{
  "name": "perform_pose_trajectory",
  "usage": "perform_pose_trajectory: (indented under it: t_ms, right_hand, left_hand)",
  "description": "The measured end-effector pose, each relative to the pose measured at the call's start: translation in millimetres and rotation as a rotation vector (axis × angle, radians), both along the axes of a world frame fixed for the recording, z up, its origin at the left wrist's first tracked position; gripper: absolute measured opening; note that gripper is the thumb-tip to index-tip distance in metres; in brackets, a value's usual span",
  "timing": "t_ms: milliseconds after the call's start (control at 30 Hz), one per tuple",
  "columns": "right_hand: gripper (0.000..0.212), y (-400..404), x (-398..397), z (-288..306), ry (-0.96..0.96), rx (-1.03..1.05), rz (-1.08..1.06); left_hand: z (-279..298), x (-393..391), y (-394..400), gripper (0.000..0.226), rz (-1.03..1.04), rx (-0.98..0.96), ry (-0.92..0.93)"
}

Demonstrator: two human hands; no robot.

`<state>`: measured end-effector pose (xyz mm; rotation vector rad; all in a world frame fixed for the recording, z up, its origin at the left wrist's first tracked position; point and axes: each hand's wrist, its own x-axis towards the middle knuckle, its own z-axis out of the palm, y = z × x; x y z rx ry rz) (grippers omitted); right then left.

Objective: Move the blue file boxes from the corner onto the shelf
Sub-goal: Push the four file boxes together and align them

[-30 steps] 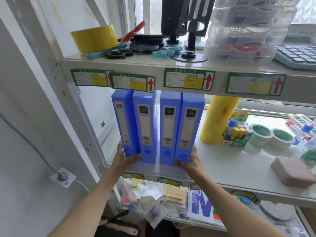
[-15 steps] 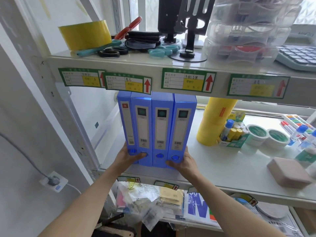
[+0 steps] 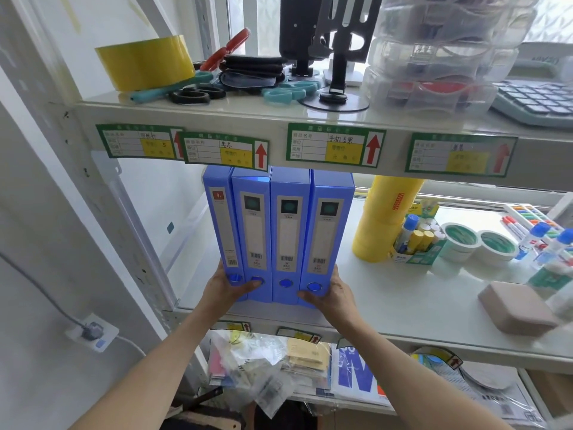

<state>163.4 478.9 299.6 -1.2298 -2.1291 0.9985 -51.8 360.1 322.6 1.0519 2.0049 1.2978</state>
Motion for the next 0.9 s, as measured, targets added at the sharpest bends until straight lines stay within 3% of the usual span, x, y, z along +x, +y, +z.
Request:
perform_pose_trajectory:
  t_ms: [233,400,600,767,900]
  right_hand:
    - [0.077,0,0,4,0.013,-0.031,0.011]
    - [0.095,-1,2,7,0.043,-0.057,0.023]
    - [0.097,-4,5,11,0.066,-0.080,0.003]
    - [0.099,-5,5,19,0.081,-0.071,-0.027]
    - [0.101,-4,5,28,0.070,-0.046,-0.038]
  left_hand:
    - [4,-3,2,0.062,-0.044,-0.037,-0.084]
    - [6,-7,-2,0.073,-0.068,-0.040,-0.082]
    - [16,-10,-10,0.084,-0.067,-0.013,-0.067]
    - [37,-14,-11,0.080,-0.060,0.050,-0.044]
    - [46,-22,-12,0.109,-0.083,0.083,-0.049]
